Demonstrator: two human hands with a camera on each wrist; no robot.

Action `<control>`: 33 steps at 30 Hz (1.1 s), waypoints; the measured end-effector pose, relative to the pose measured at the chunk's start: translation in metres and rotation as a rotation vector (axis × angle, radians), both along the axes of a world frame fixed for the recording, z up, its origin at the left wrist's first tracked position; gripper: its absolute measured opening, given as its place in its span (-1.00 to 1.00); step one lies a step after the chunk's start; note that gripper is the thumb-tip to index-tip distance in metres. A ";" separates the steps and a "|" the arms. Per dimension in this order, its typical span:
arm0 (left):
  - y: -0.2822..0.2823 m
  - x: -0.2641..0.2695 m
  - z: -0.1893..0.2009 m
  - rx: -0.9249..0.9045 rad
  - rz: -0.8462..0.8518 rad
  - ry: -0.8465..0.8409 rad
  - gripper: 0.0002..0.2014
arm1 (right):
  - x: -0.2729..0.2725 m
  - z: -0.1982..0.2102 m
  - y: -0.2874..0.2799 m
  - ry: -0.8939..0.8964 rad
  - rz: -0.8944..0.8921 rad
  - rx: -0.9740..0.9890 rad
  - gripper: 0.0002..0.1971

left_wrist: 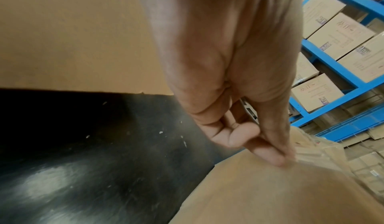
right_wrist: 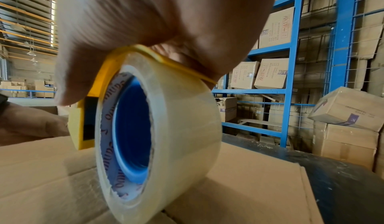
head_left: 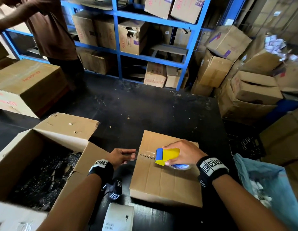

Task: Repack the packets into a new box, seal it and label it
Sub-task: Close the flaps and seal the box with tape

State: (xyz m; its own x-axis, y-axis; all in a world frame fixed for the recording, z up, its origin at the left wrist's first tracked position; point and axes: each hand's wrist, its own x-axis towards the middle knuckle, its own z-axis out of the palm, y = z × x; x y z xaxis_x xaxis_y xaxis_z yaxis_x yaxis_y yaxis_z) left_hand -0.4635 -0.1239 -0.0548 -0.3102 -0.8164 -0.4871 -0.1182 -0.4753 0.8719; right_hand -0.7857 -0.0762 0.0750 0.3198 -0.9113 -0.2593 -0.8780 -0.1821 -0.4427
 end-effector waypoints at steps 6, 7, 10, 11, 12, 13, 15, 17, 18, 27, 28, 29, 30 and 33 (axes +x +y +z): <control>-0.008 -0.003 -0.009 0.071 -0.128 -0.125 -0.44 | -0.001 -0.002 0.003 -0.009 -0.001 -0.003 -0.23; -0.009 -0.001 -0.011 0.073 -0.171 -0.243 -0.34 | -0.002 -0.003 0.004 -0.015 -0.004 -0.003 -0.23; -0.007 0.005 -0.022 -0.054 -0.185 -0.487 -0.35 | -0.001 -0.004 0.004 -0.011 -0.011 -0.015 -0.23; -0.004 0.004 -0.023 -0.106 -0.127 -0.437 -0.30 | -0.001 -0.005 0.004 -0.006 -0.014 -0.018 -0.22; 0.001 0.000 -0.017 -0.130 -0.070 -0.355 -0.23 | -0.001 -0.005 0.004 -0.001 -0.018 -0.017 -0.22; 0.008 -0.005 -0.011 -0.147 -0.043 -0.277 -0.22 | -0.001 -0.006 0.004 0.001 -0.021 -0.013 -0.21; 0.021 -0.018 0.006 -0.162 -0.052 -0.121 -0.47 | 0.000 -0.007 0.004 0.008 -0.028 -0.011 -0.20; 0.033 -0.027 0.018 -0.155 -0.138 -0.036 -0.62 | 0.000 -0.006 0.004 0.016 -0.032 -0.006 -0.19; 0.036 -0.028 0.020 -0.149 -0.194 -0.086 -0.51 | 0.000 -0.005 0.005 0.014 -0.039 -0.002 -0.19; 0.041 -0.048 0.048 -0.816 -0.521 -0.770 0.22 | 0.000 0.001 0.009 -0.006 -0.064 0.001 -0.25; 0.045 -0.058 0.049 -0.879 -0.620 -0.847 0.28 | -0.001 0.002 0.009 -0.008 -0.055 -0.001 -0.26; 0.048 -0.068 0.048 -0.913 -0.690 -0.917 0.31 | -0.001 0.002 0.009 -0.007 -0.049 -0.002 -0.27; 0.052 -0.076 0.047 -0.928 -0.719 -0.964 0.33 | -0.001 0.004 0.009 0.001 -0.039 -0.007 -0.27; 0.062 -0.093 0.039 -0.931 -0.701 -1.023 0.32 | -0.003 0.009 0.008 0.036 -0.024 -0.024 -0.27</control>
State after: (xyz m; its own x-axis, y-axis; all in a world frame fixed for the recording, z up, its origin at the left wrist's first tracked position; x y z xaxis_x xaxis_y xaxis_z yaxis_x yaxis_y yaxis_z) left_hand -0.5563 -0.0619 -0.0162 -0.6099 -0.7794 -0.1433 -0.7865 0.5733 0.2295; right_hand -0.7890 -0.0684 0.0842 0.2886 -0.9246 -0.2487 -0.8976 -0.1709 -0.4062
